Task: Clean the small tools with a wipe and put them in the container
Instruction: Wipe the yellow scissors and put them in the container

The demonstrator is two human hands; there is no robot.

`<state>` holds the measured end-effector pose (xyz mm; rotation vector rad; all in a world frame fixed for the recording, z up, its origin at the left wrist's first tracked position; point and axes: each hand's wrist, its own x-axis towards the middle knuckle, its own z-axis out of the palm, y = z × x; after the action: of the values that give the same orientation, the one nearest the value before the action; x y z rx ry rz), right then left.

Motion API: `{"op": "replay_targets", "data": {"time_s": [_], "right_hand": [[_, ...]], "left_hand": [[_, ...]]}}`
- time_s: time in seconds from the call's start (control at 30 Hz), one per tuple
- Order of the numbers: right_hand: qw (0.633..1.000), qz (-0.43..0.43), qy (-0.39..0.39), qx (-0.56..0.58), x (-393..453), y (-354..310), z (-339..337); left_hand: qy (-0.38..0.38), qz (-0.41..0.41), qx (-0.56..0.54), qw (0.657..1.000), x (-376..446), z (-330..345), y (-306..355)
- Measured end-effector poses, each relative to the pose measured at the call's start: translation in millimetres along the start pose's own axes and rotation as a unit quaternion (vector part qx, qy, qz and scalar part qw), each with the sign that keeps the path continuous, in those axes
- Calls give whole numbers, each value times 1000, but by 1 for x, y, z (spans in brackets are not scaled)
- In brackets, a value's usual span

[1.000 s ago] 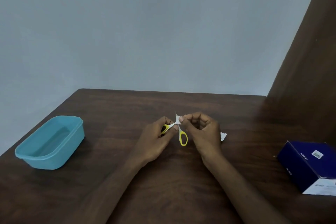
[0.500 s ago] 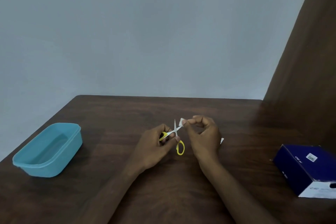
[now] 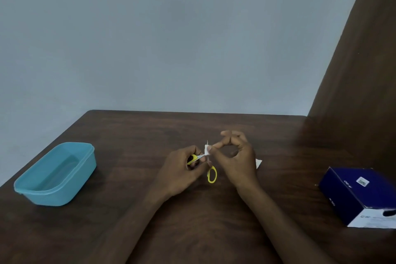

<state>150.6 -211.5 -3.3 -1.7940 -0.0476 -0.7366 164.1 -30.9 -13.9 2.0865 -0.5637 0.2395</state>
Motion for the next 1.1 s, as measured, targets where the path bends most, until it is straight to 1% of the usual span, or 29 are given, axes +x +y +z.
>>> {"op": "replay_targets", "data": {"time_s": [0.03, 0.1, 0.17, 0.2, 0.23, 0.33, 0.37, 0.43, 0.5, 0.53, 0.6, 0.67, 0.7, 0.83, 0.9, 1.0, 1.03, 1.1], "right_hand": [[1000, -1, -2, -10, -1, 0, 3], [999, 9, 38, -4, 1, 1, 5], [997, 15, 71, 28, 4, 0, 3], [996, 12, 71, 44, 4, 0, 0], [997, 4, 54, 49, 3, 0, -2], [1000, -2, -29, 5, -3, 0, 1], [1000, 8, -27, -11, -4, 0, 4], [1000, 9, 26, -5, -1, -1, 6], [997, -12, 70, 23, 1, -4, 4], [997, -24, 66, 25, 1, -5, 1], [999, -32, 14, 2, -4, -4, -1], [999, -8, -37, -27, -8, -4, 0], [999, 2, -36, -34, -8, -4, 1], [999, -16, 47, -6, 0, -7, 1], [999, -33, 33, 12, 0, -7, -2], [998, -28, -33, -34, -7, -6, 0], [998, -17, -34, -44, -8, -6, 0], [1000, -3, 16, -18, -3, -5, 0]], "left_hand": [[-8, 8, -3, 1000, 0, -1, 0], [-24, 17, -6, 1000, -2, -2, 2], [-33, 16, 5, 999, -3, -2, 4], [-33, 12, 9, 999, -2, -2, 4], [-34, 9, 10, 999, -2, -2, 3], [-45, 14, -5, 999, -2, -3, 1], [-49, 17, -9, 999, -3, -3, 2], [-51, 18, -7, 998, -4, -4, 5], [-51, 12, 0, 999, -4, -5, 6], [-51, 10, 0, 999, -4, -5, 6], [-52, 12, -8, 999, -4, -6, 6], [-51, 19, -12, 998, -4, -6, 6], [-53, 20, -14, 998, -5, -7, 7], [-53, 21, -8, 998, -4, -6, 7], [-51, 19, -12, 998, -3, -6, 5], [-55, 28, -31, 998, -3, -6, 6], [-57, 28, -34, 997, -4, -7, 7], [-56, 27, -35, 997, -4, -7, 9]]}}
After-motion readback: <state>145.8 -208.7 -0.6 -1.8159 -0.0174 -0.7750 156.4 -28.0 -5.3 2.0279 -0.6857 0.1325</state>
